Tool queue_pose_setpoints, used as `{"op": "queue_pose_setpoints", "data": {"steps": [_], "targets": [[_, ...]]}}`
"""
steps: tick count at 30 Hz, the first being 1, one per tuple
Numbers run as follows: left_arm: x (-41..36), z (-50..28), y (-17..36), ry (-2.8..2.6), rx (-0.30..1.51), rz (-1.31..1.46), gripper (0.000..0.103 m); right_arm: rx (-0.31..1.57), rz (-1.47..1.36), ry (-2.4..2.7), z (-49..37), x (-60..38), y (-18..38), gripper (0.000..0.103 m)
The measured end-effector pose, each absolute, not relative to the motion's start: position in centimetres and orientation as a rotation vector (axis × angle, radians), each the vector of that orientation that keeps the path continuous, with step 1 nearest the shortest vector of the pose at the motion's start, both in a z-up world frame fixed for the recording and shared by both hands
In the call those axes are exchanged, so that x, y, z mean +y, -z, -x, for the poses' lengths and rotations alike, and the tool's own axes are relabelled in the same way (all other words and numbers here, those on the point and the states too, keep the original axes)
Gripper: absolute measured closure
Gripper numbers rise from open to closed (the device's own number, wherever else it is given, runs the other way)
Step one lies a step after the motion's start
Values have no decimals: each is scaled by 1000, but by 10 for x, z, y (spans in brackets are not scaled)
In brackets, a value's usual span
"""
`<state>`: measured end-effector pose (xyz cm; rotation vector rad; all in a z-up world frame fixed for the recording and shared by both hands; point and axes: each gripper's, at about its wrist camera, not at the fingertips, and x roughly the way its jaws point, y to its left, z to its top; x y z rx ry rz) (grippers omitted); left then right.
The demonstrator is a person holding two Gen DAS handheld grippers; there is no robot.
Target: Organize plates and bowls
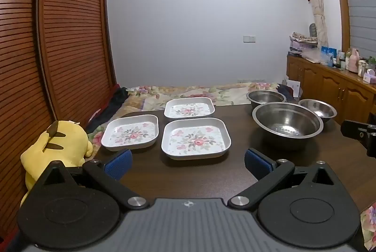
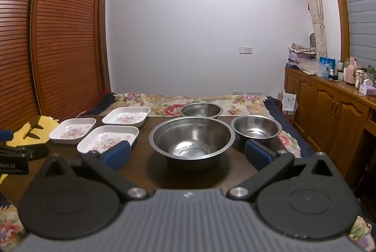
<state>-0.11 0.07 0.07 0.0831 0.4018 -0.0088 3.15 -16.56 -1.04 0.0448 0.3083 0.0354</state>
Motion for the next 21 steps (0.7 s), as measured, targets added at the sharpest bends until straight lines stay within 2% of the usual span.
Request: {"op": "queue_pose_setpoints", "data": {"steps": [21], "targets": [[0,4,-3,14,395,-88,0,315,-46,-29,-31,-168,12,0]]}}
